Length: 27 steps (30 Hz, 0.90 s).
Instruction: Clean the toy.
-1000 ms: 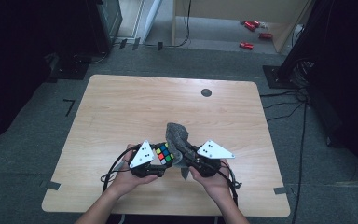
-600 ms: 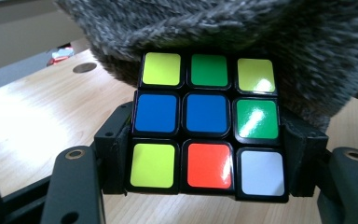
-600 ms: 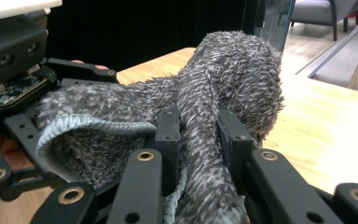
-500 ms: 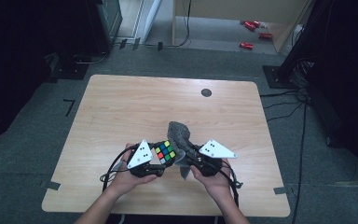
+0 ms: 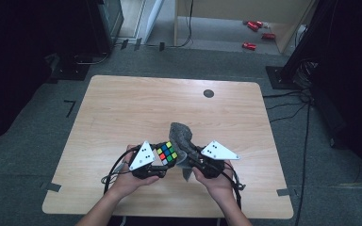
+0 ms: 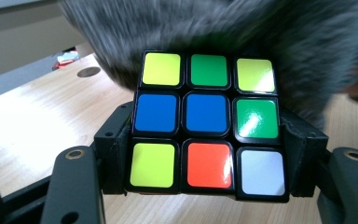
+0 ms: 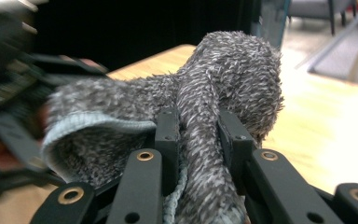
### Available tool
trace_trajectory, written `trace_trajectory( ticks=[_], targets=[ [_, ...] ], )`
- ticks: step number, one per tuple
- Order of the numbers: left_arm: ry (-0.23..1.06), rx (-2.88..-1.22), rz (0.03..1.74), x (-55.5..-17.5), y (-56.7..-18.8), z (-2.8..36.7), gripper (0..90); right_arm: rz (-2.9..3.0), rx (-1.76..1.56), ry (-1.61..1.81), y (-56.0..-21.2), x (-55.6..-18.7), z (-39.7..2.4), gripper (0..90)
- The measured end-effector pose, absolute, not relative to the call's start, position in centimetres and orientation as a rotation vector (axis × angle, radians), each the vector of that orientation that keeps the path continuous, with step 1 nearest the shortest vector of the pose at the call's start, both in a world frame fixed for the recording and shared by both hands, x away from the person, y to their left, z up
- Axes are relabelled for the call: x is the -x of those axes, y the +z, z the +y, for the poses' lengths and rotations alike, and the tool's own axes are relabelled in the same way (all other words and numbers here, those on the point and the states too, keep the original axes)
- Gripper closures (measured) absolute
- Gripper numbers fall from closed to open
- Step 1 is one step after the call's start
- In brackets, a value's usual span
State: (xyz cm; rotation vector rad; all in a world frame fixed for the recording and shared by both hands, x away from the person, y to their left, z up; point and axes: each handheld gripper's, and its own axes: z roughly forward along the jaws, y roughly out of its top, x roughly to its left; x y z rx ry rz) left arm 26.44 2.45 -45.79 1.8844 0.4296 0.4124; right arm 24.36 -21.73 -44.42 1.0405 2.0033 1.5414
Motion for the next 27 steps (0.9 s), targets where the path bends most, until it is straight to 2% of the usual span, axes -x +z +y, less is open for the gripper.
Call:
trace_trajectory(
  ticks=[3,10,16,23,27],
  targets=[
    [0.408,-1.873,0.455,-26.7,-45.8,2.7,34.3,2.005,-1.07,1.534,-44.9,-24.5,-21.9,74.0],
    [0.39,-1.897,0.409,-26.4,-46.0,2.2,34.4,1.994,-0.965,1.561,-43.1,-23.4,-20.8,73.9],
    [0.409,-1.876,0.428,-26.5,-45.6,2.7,34.3,1.998,-1.077,1.555,-44.7,-24.4,-22.0,74.0],
    [0.407,-1.882,0.409,-26.3,-45.8,2.4,34.4,1.988,-0.963,1.557,-43.0,-23.3,-20.8,73.9],
    [0.422,-1.873,0.408,-26.2,-45.5,2.4,34.3,1.989,-1.052,1.578,-43.7,-24.1,-21.6,73.9]
  ],
)
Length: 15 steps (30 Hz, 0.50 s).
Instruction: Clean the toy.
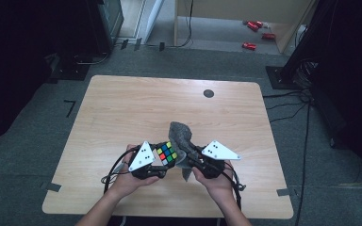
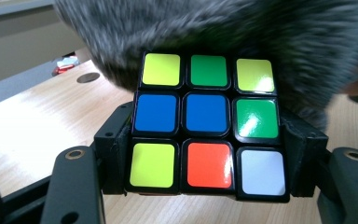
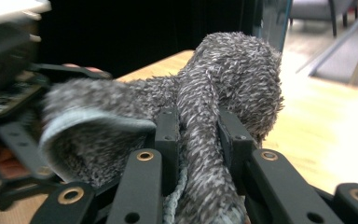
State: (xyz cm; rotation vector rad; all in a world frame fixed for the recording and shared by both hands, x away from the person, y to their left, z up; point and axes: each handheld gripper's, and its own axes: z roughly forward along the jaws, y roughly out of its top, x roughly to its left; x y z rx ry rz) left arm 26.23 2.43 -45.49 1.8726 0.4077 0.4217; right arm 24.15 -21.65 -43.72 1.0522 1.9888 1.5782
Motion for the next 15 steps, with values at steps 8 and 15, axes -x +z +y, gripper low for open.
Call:
trace_trajectory(
  ticks=[8,15],
  targets=[
    [0.4,-1.883,0.419,-26.6,-45.6,2.7,34.4,1.991,-1.009,1.605,-43.1,-23.5,-21.0,73.9],
    [0.41,-1.869,0.408,-26.4,-45.3,2.7,34.3,1.994,-1.081,1.541,-44.4,-24.5,-21.9,73.7]
  ],
)
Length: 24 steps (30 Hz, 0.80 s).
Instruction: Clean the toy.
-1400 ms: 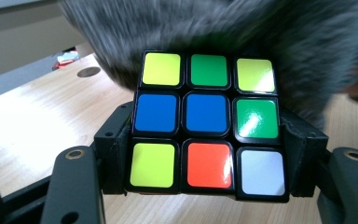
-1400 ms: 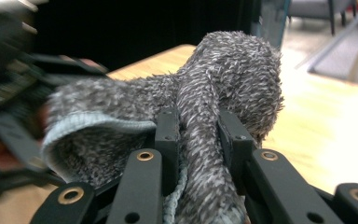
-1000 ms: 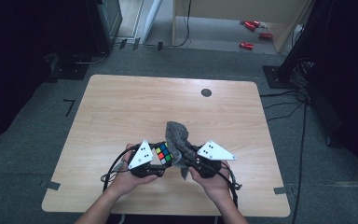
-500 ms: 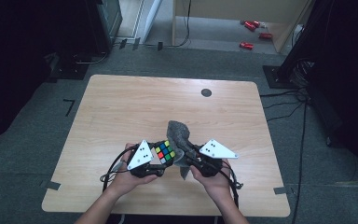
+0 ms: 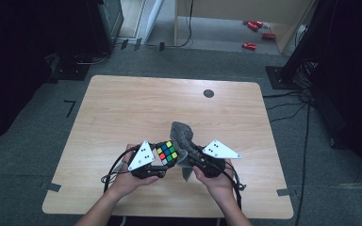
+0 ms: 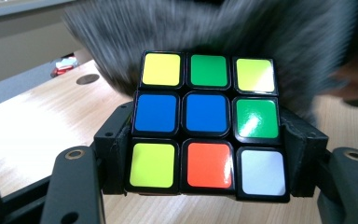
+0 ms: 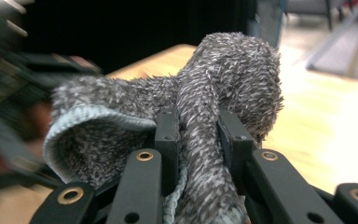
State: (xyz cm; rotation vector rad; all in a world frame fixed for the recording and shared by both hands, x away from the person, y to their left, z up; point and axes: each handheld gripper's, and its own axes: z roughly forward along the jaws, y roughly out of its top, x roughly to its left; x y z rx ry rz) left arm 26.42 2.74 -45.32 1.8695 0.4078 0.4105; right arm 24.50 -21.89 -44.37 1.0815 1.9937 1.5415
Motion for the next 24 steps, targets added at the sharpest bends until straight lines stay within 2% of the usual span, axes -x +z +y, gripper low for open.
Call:
trace_trajectory(
  ticks=[3,9,13,17,24],
  targets=[
    [0.427,-1.847,0.447,-26.8,-45.1,3.3,34.3,2.002,-1.115,1.535,-45.1,-24.8,-22.2,73.7],
    [0.374,-1.717,0.55,-27.6,-44.3,5.0,34.3,2.047,-1.095,1.517,-46.1,-25.0,-21.8,73.6],
    [0.344,-1.704,0.548,-27.6,-44.2,5.1,34.3,2.106,-0.992,1.616,-46.5,-24.6,-20.6,73.6],
    [0.325,-1.7,0.542,-27.6,-44.2,5.2,34.3,2.146,-0.885,1.571,-46.9,-24.1,-19.4,73.4],
    [0.295,-1.705,0.532,-27.7,-44.2,5.1,34.3,2.035,-0.883,1.619,-45.9,-24.3,-20.9,72.7]
  ],
)
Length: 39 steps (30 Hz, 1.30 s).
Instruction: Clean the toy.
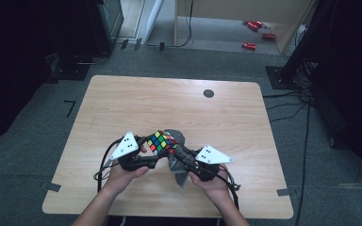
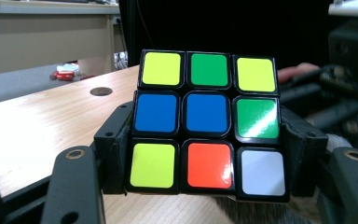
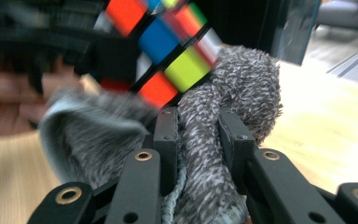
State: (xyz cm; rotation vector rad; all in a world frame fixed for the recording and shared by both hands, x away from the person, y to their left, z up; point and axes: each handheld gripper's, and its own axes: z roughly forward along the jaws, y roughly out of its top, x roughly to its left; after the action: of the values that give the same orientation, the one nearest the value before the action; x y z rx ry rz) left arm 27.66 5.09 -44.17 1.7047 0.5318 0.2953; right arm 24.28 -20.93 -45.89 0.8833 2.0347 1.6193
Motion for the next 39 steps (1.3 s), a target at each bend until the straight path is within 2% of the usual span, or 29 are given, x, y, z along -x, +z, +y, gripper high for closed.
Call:
trace_trajectory(
  ticks=[8,15,20,28,39],
  targets=[
    [0.285,-1.688,0.553,-27.8,-44.1,5.4,34.3,2.168,-0.747,1.564,-47.0,-23.6,-18.9,71.8],
    [0.26,-1.676,0.562,-28.0,-44.1,5.6,34.3,2.069,-0.743,1.606,-45.9,-23.7,-20.4,71.7],
    [0.279,-1.665,0.588,-28.0,-44.1,5.6,34.2,2.154,-0.713,1.576,-46.9,-23.2,-18.6,71.3],
    [0.327,-1.626,0.599,-27.4,-44.6,4.6,34.4,2.18,-0.793,1.746,-47.6,-22.3,-16.0,71.4],
    [0.33,-1.587,0.641,-27.7,-44.7,5.0,34.4,2.032,-1.129,1.879,-47.8,-23.2,-17.8,72.5]
  ],
)
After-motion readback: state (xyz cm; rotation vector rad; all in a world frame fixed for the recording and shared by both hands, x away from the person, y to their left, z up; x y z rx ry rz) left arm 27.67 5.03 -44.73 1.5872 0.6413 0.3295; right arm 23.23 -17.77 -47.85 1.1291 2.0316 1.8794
